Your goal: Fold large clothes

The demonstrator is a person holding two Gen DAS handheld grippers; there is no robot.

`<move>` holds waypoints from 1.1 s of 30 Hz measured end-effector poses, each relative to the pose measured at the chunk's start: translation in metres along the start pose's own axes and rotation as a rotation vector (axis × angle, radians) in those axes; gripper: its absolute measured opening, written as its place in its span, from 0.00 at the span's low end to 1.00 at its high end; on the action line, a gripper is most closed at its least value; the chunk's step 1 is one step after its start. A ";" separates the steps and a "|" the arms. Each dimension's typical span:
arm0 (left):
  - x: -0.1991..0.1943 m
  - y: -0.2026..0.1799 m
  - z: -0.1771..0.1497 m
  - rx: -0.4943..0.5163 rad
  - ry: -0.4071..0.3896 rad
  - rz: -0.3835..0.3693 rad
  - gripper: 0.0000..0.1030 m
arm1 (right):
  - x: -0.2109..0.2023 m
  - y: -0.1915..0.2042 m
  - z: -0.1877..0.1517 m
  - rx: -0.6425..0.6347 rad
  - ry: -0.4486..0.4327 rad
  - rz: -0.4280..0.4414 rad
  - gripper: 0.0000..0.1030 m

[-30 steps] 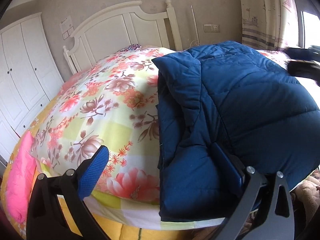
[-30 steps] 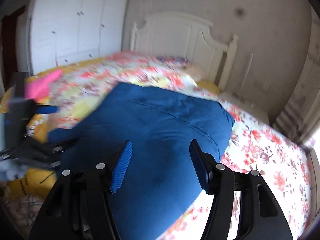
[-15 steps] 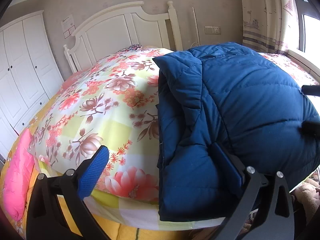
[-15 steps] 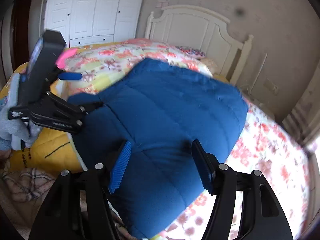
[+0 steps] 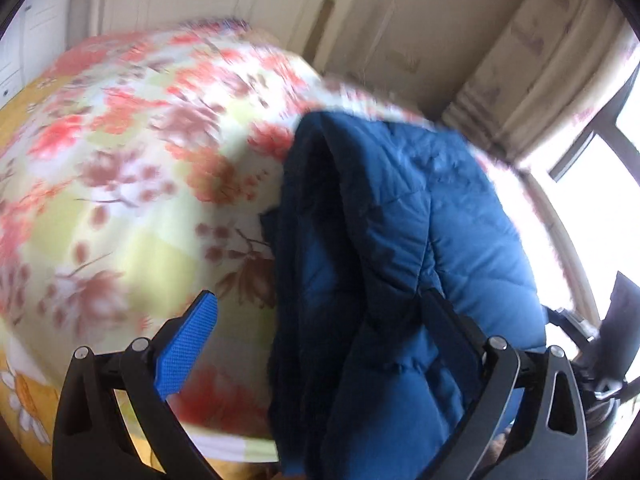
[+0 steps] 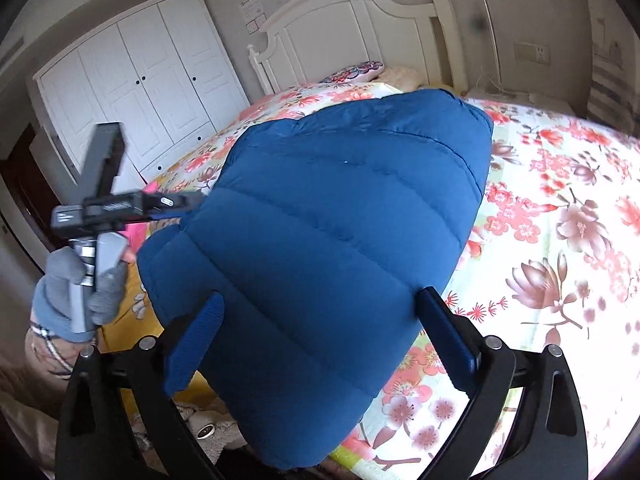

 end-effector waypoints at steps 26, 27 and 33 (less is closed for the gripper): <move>0.022 -0.022 -0.024 -0.019 -0.057 -0.255 0.50 | 0.007 -0.006 -0.023 0.069 -0.019 0.120 0.70; 0.020 -0.023 -0.022 -0.023 -0.063 -0.257 0.47 | 0.004 -0.004 -0.023 0.052 -0.037 0.106 0.68; 0.016 -0.052 -0.003 0.025 -0.125 -0.241 0.41 | -0.018 -0.022 0.000 -0.021 -0.127 0.011 0.61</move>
Point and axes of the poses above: each gripper's, at about its wrist camera, not at the fingertips, and x roughly the way its jaws point, y to its left, z to its top, the point moved 8 cm from there along x, roughly the way its jaws point, and after that the axes turned 4 degrees about x, right-handed, at the moved point
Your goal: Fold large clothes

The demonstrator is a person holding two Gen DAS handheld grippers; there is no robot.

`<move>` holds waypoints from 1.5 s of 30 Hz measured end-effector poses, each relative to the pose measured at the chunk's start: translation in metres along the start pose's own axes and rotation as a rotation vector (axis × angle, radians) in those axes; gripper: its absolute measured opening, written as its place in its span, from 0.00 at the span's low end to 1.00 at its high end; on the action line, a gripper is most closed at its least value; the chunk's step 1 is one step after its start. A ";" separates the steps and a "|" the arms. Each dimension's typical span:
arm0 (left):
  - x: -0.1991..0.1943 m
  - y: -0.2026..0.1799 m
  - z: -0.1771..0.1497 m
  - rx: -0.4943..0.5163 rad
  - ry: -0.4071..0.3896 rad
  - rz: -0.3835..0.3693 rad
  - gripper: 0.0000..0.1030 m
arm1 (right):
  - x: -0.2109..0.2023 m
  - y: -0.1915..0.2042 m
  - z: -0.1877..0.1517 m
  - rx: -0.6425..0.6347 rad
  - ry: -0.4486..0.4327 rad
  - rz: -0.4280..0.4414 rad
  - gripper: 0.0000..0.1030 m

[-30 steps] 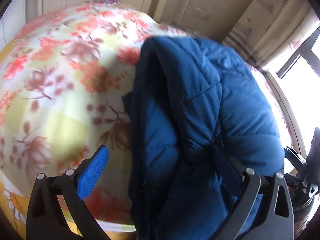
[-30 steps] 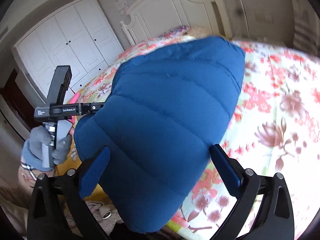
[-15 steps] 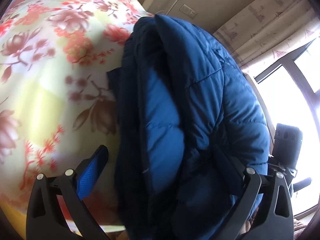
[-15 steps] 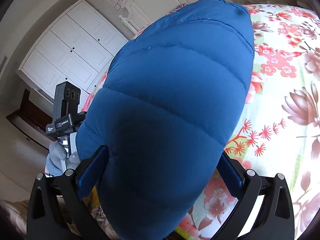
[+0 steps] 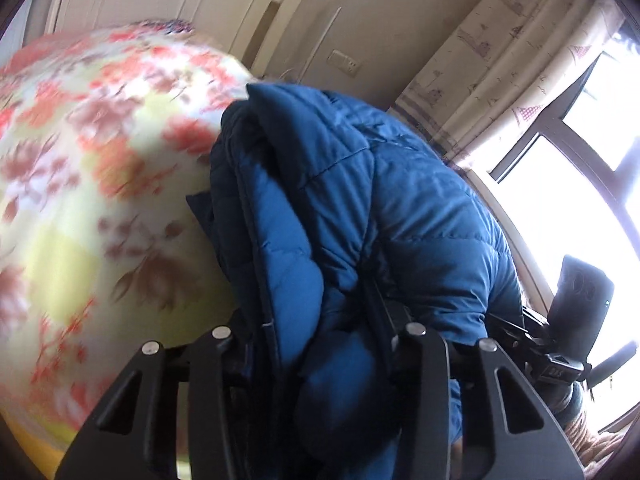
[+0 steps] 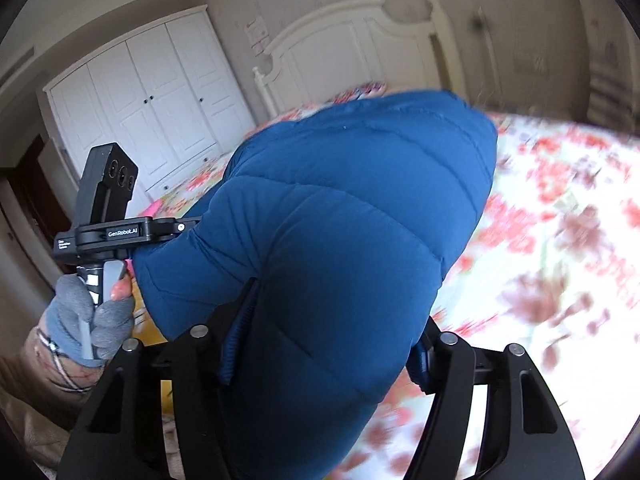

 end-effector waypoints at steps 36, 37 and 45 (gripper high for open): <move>0.186 -0.080 0.144 0.144 -0.150 0.419 0.98 | 0.042 -0.179 0.122 -0.186 -0.072 -0.667 0.91; 0.180 -0.082 0.141 0.161 -0.152 0.429 0.98 | 0.040 -0.174 0.122 -0.165 -0.063 -0.664 0.89; 0.108 -0.074 0.112 0.104 -0.292 0.530 0.98 | 0.052 -0.112 0.108 -0.277 -0.030 -0.600 0.90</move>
Point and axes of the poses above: each gripper's, at about its wrist camera, not at the fingertips, and x roughly the way its jaws point, y to its left, z to its top, the point moved 8 cm from there along x, roughly the way its jaws point, and after that the axes turned 4 degrees about x, right-handed, at the moved point
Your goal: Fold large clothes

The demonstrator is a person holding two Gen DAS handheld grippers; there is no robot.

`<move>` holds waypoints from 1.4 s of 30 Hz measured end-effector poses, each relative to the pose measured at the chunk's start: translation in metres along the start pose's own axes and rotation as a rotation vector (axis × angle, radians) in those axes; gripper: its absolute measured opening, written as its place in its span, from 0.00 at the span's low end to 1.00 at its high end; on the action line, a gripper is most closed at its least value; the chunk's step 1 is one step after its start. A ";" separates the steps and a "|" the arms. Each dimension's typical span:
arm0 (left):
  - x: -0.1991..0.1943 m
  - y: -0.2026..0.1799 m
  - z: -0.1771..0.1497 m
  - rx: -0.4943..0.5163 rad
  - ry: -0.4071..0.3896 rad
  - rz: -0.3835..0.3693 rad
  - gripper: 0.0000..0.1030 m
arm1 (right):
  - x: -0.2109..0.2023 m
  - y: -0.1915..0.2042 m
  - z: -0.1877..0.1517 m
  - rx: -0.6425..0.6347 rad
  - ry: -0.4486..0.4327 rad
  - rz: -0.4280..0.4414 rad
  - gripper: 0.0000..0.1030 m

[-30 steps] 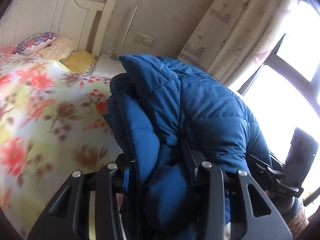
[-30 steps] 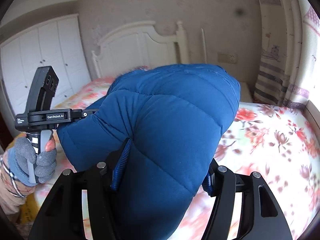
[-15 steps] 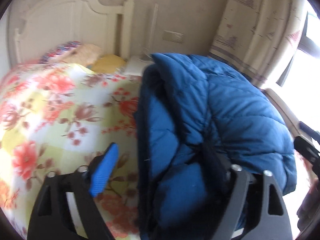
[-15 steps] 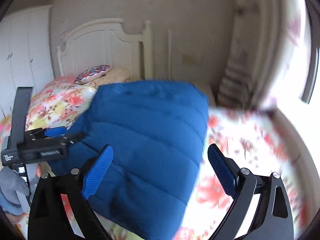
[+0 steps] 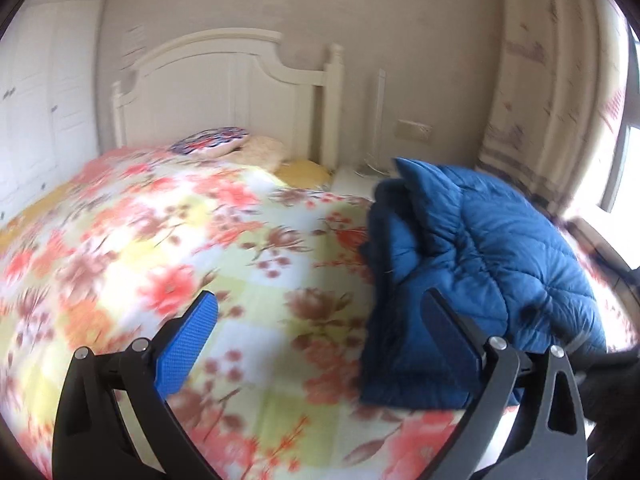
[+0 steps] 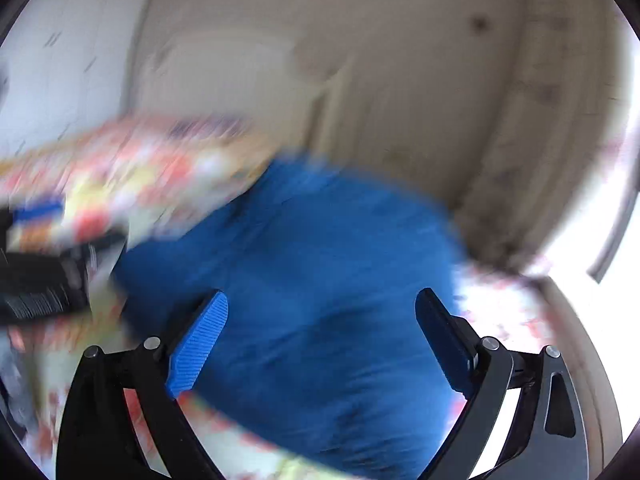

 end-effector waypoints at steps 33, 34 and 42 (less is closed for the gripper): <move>-0.166 -0.062 0.008 0.244 -0.088 -0.014 0.98 | -0.222 -0.087 -0.003 0.394 -0.298 -0.118 0.95; -0.166 -0.061 0.008 0.241 -0.088 -0.014 0.98 | -0.222 -0.086 -0.004 0.390 -0.298 -0.119 0.95; -0.170 -0.050 0.012 0.208 -0.100 -0.008 0.98 | -0.224 -0.075 -0.001 0.358 -0.304 -0.112 0.95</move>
Point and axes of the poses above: each gripper's, at about its wrist camera, not at the fingertips, and x roughly the way its jaws point, y to its left, z to its top, the point moved 8 cm from there along x, roughly the way its jaws point, and after that the axes turned 4 degrees about x, right-handed, at the moved point
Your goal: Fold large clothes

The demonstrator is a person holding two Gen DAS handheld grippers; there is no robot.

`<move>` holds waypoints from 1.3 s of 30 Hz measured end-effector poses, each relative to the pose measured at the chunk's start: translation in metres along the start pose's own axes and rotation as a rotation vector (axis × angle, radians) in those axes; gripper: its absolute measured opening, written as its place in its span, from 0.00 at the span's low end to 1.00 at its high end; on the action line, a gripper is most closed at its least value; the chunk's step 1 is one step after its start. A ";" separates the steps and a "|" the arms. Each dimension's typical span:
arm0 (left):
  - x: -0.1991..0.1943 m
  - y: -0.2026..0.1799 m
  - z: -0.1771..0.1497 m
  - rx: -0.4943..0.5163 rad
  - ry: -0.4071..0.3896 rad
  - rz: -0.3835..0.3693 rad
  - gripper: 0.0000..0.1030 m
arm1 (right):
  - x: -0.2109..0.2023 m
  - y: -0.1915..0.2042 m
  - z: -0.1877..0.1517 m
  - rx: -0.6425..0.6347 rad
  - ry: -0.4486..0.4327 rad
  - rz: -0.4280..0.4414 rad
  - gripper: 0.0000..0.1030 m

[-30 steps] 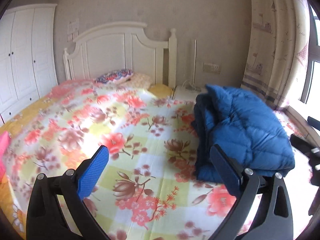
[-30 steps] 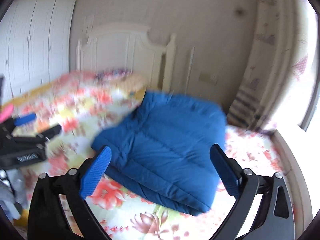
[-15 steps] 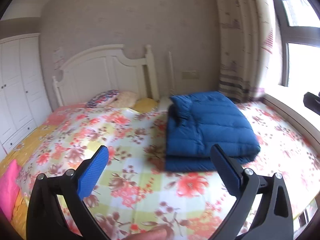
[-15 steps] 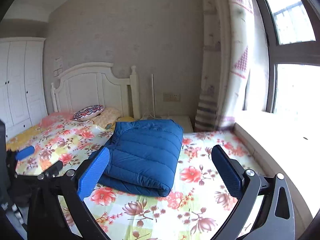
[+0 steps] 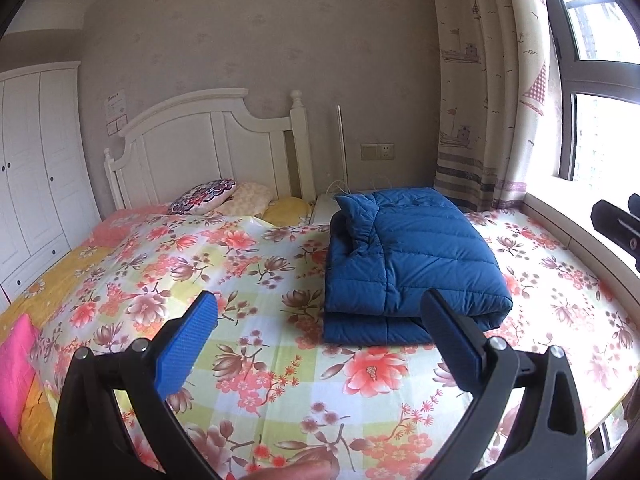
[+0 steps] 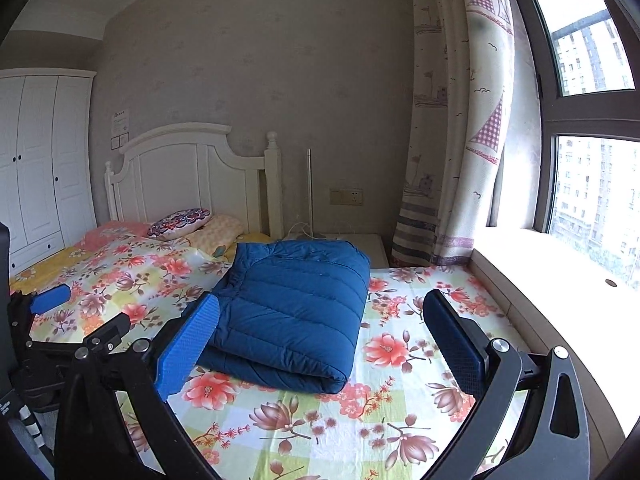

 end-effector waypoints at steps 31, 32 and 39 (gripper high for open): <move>-0.001 0.017 0.003 -0.049 0.002 0.009 0.98 | 0.002 0.021 -0.007 -0.045 0.019 0.030 0.95; -0.001 0.017 0.002 -0.050 0.002 0.010 0.98 | 0.002 0.021 -0.007 -0.044 0.019 0.029 0.95; -0.001 0.018 0.000 -0.053 0.002 0.012 0.98 | 0.002 0.022 -0.007 -0.047 0.018 0.030 0.95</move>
Point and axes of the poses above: each gripper's, at about its wrist camera, not at the fingertips, and x roughly the way its jaws point, y to its left, z to its top, the point moved 8 cm from there along x, roughly the way its jaws point, and after that the axes turned 4 degrees about x, right-handed, at the moved point
